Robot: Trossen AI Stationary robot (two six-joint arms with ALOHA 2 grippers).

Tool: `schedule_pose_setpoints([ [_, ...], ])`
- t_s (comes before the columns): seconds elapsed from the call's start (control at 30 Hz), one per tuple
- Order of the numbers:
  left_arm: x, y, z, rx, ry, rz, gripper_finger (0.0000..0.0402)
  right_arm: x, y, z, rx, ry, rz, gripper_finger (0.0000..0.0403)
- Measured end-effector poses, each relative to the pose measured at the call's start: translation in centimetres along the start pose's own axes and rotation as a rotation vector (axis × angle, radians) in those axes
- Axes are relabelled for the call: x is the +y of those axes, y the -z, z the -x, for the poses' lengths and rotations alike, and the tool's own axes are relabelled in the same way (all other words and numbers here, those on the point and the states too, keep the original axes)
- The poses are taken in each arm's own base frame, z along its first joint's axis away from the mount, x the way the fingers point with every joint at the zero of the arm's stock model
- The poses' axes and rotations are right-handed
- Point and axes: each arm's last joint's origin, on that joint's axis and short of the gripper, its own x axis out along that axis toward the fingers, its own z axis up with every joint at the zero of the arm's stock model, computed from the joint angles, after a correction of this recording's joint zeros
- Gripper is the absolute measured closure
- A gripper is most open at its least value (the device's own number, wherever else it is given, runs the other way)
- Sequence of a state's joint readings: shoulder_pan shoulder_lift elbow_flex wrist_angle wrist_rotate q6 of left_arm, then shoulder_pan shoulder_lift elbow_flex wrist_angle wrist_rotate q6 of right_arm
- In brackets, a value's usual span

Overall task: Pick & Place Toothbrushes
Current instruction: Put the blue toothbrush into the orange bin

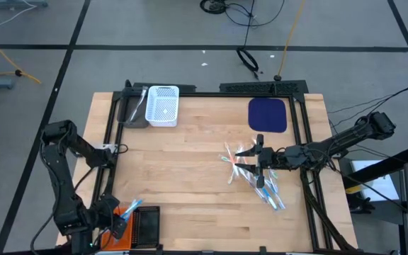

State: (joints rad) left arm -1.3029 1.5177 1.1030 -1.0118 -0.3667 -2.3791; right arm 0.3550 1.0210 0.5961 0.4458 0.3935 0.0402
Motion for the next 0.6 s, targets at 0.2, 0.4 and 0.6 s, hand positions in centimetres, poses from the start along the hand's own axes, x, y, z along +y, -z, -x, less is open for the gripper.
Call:
schedule_pose_setpoints([
  [0.2,0.0,-0.1,0.0,-0.004,-0.008,0.002,0.0391,0.0,0.0,0.0,0.0,0.0,0.0,0.0257],
  [0.4,-0.2,-0.8,-0.8,-0.02,-0.058,0.037,0.0376,0.0,0.0,0.0,0.001,0.0,0.0,0.0257],
  [0.6,-0.7,-0.8,-2.4,-0.049,-0.079,0.024,0.0392,0.0,0.0,0.0,0.001,-0.001,0.0,0.0257],
])
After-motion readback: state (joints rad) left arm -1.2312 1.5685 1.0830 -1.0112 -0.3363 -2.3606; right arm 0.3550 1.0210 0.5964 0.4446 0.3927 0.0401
